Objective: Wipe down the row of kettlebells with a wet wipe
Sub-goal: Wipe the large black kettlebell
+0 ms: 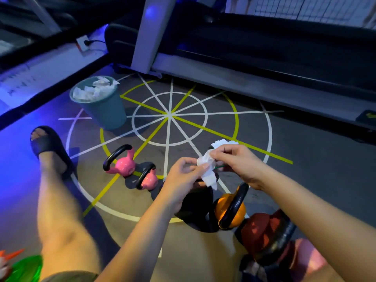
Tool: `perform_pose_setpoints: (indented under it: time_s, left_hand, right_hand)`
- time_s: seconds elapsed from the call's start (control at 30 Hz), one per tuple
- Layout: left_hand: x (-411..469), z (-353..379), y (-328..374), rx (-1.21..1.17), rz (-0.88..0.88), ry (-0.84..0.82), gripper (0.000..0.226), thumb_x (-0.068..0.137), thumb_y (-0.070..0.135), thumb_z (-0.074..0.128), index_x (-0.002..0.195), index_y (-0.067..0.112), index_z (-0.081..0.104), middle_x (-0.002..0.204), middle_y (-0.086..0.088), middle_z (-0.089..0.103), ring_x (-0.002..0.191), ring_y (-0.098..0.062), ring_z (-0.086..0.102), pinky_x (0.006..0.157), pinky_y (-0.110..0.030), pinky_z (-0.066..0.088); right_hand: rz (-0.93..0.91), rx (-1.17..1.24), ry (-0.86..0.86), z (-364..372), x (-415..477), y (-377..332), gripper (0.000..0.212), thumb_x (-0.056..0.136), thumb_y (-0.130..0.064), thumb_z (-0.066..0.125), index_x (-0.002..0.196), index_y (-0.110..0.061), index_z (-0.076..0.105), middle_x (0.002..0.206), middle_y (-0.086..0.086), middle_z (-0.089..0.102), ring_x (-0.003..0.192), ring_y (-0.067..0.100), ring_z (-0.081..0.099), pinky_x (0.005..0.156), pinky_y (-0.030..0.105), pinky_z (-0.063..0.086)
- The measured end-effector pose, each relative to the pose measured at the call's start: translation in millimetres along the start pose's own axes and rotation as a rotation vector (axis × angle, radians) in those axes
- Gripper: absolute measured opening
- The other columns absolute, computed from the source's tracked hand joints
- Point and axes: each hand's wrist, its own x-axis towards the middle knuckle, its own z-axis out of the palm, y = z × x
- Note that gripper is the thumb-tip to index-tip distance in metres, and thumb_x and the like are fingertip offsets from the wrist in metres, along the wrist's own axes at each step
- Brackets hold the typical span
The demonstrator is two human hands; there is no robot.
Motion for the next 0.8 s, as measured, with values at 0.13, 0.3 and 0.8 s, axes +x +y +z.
perform_pose_setpoints:
  time_s: [0.13, 0.3, 0.8]
  left_hand:
    - [-1.7, -7.9, -2.7, -0.171, 0.006, -0.008, 0.038, 0.098, 0.030, 0.065, 0.123, 0.001, 0.061, 0.108, -0.021, 0.073, 0.089, -0.025, 0.070, 0.077, -0.036, 0.055]
    - [-10.6, -6.0, 0.6, -0.282, 0.037, -0.013, 0.032, 0.097, 0.014, 0.064, 0.125, 0.000, 0.059, 0.113, -0.023, 0.072, 0.089, -0.027, 0.069, 0.073, -0.037, 0.052]
    - [-19.2, -27.6, -2.2, -0.143, -0.014, -0.106, 0.025, 0.090, -0.004, 0.064, 0.110, 0.005, 0.076, 0.097, -0.018, 0.073, 0.080, -0.022, 0.064, 0.066, -0.027, 0.051]
  right_hand:
    - [0.000, 0.021, 0.063, -1.7, 1.6, 0.7, 0.018, 0.101, -0.019, 0.057, 0.098, -0.003, 0.066, 0.085, 0.009, 0.068, 0.074, 0.014, 0.065, 0.069, 0.027, 0.057]
    - [0.065, 0.135, -0.049, 9.6, -2.2, -1.7, 0.019, 0.105, -0.019, 0.050, 0.104, -0.004, 0.060, 0.072, -0.002, 0.065, 0.069, 0.009, 0.061, 0.063, 0.024, 0.052]
    - [0.083, 0.018, 0.068, 20.4, -10.7, -5.5, 0.035, 0.098, -0.046, 0.057, 0.109, -0.014, 0.066, 0.112, 0.013, 0.072, 0.101, 0.022, 0.069, 0.093, 0.042, 0.054]
